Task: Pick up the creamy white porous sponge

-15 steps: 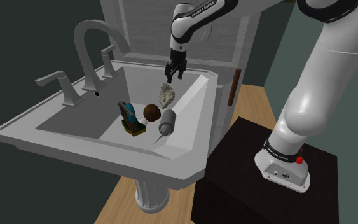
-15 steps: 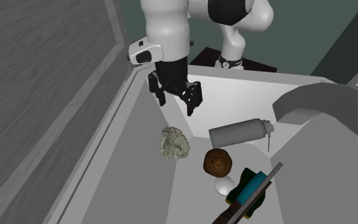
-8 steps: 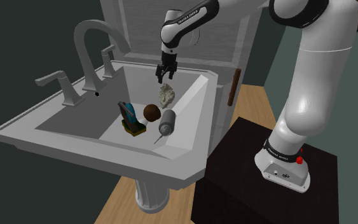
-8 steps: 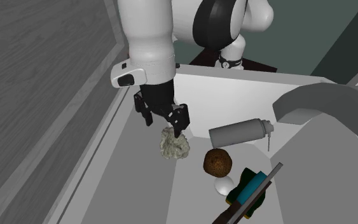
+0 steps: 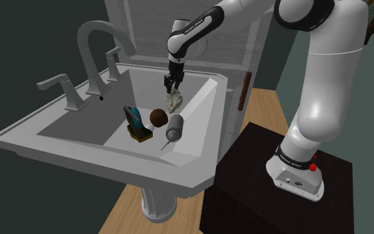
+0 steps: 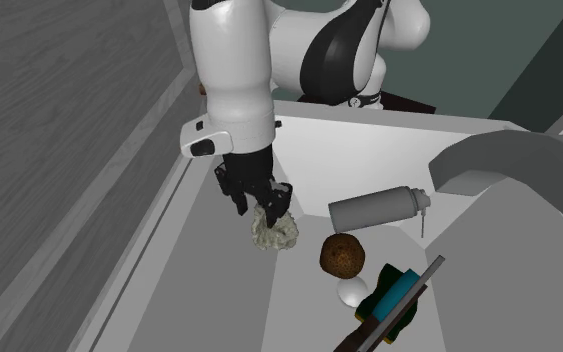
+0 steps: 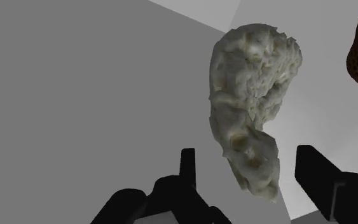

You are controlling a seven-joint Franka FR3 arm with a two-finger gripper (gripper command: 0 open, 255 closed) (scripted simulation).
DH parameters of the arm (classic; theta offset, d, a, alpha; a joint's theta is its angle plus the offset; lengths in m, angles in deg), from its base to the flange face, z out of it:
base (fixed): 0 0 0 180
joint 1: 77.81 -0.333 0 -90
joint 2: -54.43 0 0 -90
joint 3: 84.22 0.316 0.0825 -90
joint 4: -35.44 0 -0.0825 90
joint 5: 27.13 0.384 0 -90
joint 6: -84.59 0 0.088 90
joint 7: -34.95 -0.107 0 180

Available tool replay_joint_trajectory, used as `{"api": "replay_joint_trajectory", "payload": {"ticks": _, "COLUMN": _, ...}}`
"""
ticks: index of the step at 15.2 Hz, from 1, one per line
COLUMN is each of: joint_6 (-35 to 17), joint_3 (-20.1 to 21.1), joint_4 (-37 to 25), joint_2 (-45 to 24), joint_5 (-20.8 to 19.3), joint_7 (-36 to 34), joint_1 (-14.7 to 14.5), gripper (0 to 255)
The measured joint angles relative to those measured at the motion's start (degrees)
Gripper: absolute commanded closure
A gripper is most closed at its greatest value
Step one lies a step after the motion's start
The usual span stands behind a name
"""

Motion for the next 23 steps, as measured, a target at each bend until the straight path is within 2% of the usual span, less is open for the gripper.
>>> {"api": "replay_joint_trajectory", "payload": {"ticks": 10, "joint_6": 0.11, "joint_3": -0.03, "joint_4": 0.16, "joint_2": 0.29, "joint_5": -0.04, "joint_7": -0.02, "joint_1": 0.0, "gripper": 255}}
{"api": "replay_joint_trajectory", "payload": {"ticks": 23, "joint_6": 8.39, "joint_3": -0.38, "joint_4": -4.38, "joint_2": 4.17, "joint_5": -1.54, "joint_7": -1.92, "joint_1": -0.15, "gripper": 255}}
